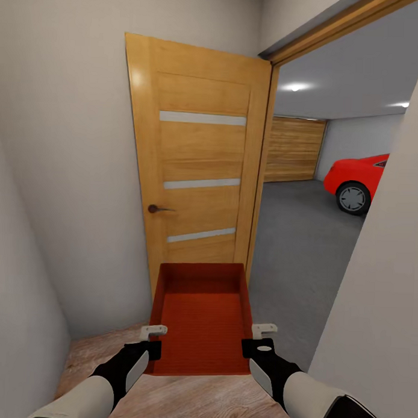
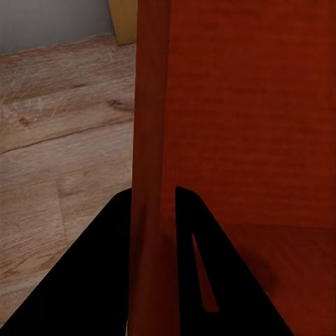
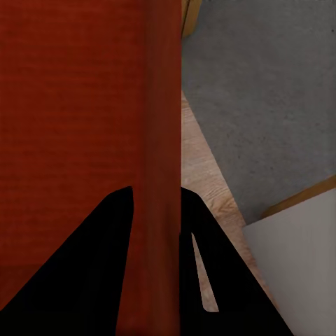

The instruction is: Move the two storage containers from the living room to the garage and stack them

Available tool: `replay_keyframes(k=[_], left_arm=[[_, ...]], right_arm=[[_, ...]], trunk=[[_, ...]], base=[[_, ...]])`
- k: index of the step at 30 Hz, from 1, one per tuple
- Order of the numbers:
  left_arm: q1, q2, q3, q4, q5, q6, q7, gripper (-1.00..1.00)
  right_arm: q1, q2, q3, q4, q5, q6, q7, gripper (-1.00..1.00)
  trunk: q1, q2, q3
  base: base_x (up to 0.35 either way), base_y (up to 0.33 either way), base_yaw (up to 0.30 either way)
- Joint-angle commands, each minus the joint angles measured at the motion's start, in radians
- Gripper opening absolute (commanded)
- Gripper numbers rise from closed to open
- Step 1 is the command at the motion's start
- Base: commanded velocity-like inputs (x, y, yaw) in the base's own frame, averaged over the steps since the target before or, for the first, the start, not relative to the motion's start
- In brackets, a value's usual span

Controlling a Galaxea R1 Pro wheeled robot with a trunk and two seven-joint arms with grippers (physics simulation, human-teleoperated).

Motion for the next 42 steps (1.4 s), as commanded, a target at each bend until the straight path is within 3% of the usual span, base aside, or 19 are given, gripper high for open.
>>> replay_keyframes(k=[1,22,42], left_arm=[[-0.001,0.001,0.018,-0.005,-0.017,-0.023,0.009,-1.00],[-0.001,0.001,0.018,-0.005,-0.018,-0.023,0.009,-1.00],[-0.001,0.001,0.018,-0.005,-0.018,-0.022,0.009,-1.00]], right_arm=[[-0.001,-0.001,-0.006,0.015,-0.020,0.002,-0.001,-1.00],[-0.001,-0.001,-0.006,0.015,-0.020,0.002,-0.001,-1.00],[-0.001,0.000,-0.006,0.015,-0.020,0.002,-0.001,-1.00]], trunk=[[0.000,-0.002,-0.002],[0.000,-0.002,-0.002],[0.000,-0.002,-0.002]], base=[[0.000,0.000,0.000],[0.000,0.000,-0.005],[0.000,0.000,-0.258]])
